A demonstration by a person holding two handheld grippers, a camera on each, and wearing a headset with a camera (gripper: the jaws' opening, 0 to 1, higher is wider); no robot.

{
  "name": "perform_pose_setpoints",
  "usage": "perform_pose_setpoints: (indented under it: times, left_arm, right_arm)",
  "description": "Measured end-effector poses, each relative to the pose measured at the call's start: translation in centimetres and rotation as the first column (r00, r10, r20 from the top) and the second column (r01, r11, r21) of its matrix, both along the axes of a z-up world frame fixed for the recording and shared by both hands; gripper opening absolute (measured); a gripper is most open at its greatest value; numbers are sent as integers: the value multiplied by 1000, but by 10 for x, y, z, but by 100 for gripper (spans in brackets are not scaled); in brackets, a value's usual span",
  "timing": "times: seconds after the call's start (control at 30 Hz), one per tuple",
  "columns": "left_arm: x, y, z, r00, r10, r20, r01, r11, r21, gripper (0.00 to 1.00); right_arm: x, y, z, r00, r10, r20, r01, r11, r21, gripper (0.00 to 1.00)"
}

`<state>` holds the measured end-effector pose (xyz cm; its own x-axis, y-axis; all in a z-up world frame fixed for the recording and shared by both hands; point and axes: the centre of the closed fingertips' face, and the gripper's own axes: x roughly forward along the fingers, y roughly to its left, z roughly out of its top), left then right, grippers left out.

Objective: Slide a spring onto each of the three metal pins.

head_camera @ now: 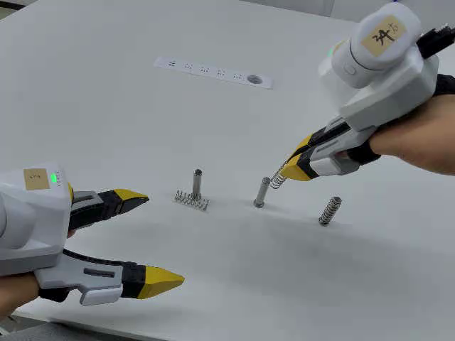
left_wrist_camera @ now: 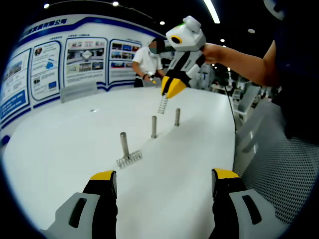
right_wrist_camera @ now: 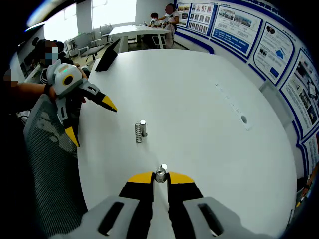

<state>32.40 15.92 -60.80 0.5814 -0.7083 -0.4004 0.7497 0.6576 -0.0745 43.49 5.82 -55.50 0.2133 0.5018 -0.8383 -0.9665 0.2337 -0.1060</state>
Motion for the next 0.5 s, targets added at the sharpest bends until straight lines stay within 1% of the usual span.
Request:
perform_pose_setpoints:
  times: [0.17,0.5]
  left_arm:
    - [1,1,1,1000,6,2,-6,1000,-3,79]
    - [1,1,0,1000,7,2,-7,1000,-2,79]
  right_arm:
    - [5,4,-2,1000,9,4,-9,1000,-11,12]
    - [9,6,-10,1000,17,-10,-17,999,-30,12]
